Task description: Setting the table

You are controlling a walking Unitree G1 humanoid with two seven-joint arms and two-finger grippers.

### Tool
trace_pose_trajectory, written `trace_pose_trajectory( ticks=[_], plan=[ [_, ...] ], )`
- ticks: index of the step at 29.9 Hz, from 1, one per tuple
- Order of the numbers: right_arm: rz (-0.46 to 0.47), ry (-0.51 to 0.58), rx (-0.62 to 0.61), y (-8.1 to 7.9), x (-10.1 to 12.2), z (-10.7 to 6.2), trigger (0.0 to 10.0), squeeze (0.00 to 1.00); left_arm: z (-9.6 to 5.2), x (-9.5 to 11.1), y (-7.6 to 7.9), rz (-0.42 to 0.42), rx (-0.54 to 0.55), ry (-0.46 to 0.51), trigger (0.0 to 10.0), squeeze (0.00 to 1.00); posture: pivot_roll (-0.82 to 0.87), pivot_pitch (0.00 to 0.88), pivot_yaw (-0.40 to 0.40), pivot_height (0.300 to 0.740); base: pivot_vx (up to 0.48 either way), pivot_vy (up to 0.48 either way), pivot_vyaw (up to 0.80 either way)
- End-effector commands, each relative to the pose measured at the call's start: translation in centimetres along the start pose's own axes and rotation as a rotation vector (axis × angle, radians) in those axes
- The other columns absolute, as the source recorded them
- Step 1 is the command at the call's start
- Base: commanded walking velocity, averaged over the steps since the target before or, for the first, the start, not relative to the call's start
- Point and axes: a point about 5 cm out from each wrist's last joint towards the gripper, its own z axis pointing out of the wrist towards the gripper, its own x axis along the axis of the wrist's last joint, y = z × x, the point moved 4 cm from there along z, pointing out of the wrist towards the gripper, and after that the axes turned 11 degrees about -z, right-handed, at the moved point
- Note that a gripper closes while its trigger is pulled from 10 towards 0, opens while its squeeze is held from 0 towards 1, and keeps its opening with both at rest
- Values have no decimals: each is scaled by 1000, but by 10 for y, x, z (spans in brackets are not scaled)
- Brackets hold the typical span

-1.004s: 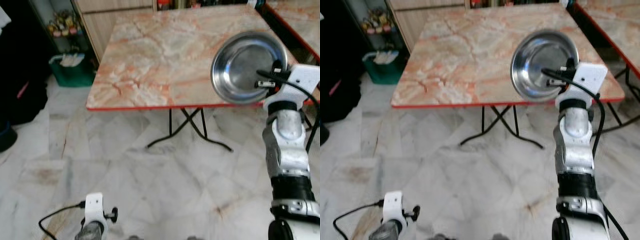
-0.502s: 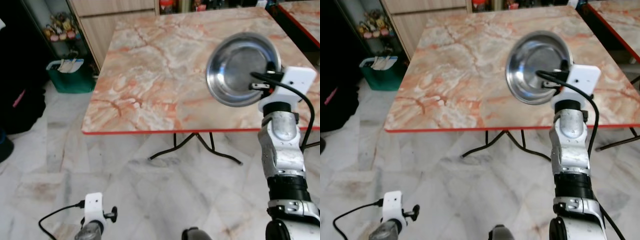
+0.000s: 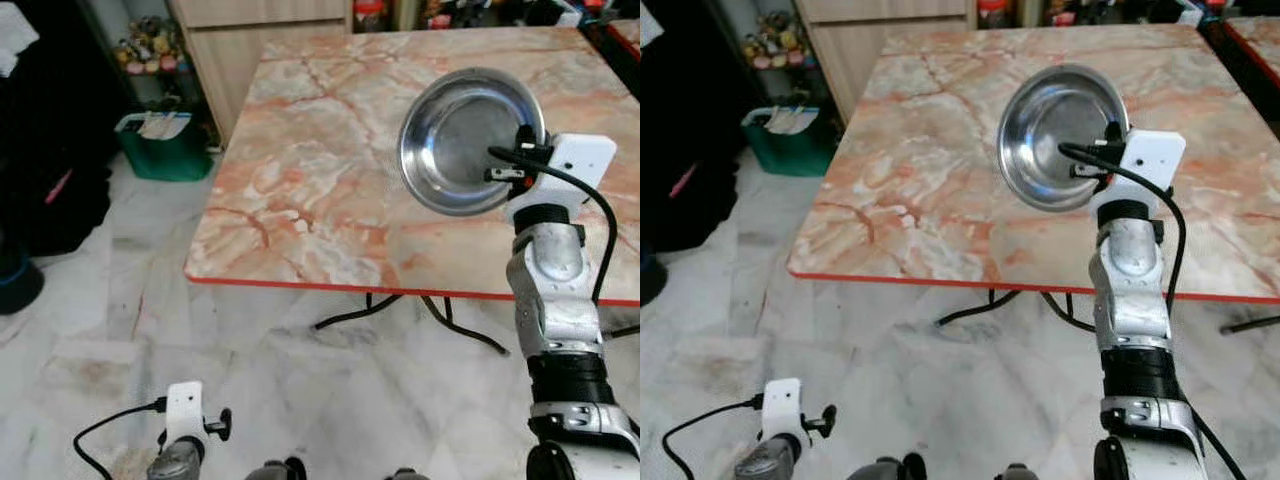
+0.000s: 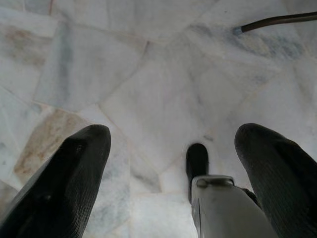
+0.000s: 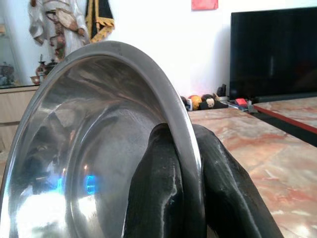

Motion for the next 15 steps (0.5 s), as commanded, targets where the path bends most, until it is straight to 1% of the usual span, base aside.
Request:
trace_pose_trajectory(
  ticks=[1, 5, 10, 13, 15],
  plan=[
    [13, 25, 1, -1, 7, 1, 10000, 0, -3, -9, -9, 14, 19, -35, 10000, 0, -87, 144, 65, 740, 0, 0, 0],
    [14, 25, 5, -2, 7, 1, 10000, 0, -3, -10, -10, 20, 19, -41, 10000, 0, -89, 137, 68, 740, 0, 0, 0],
    [19, 18, -6, 1, 6, 2, 10000, 0, -3, -10, -10, 23, 15, -43, 10000, 0, -86, 131, 72, 740, 0, 0, 0],
    [19, 19, -3, -1, 6, 1, 10000, 0, -3, -10, -10, 23, 15, -43, 10000, 0, -88, 127, 72, 740, 0, 0, 0],
    [18, 19, 1, -2, 6, 1, 10000, 0, -3, -10, -10, 23, 15, -41, 10000, 0, -88, 127, 72, 740, 240, 0, 0]
  ],
)
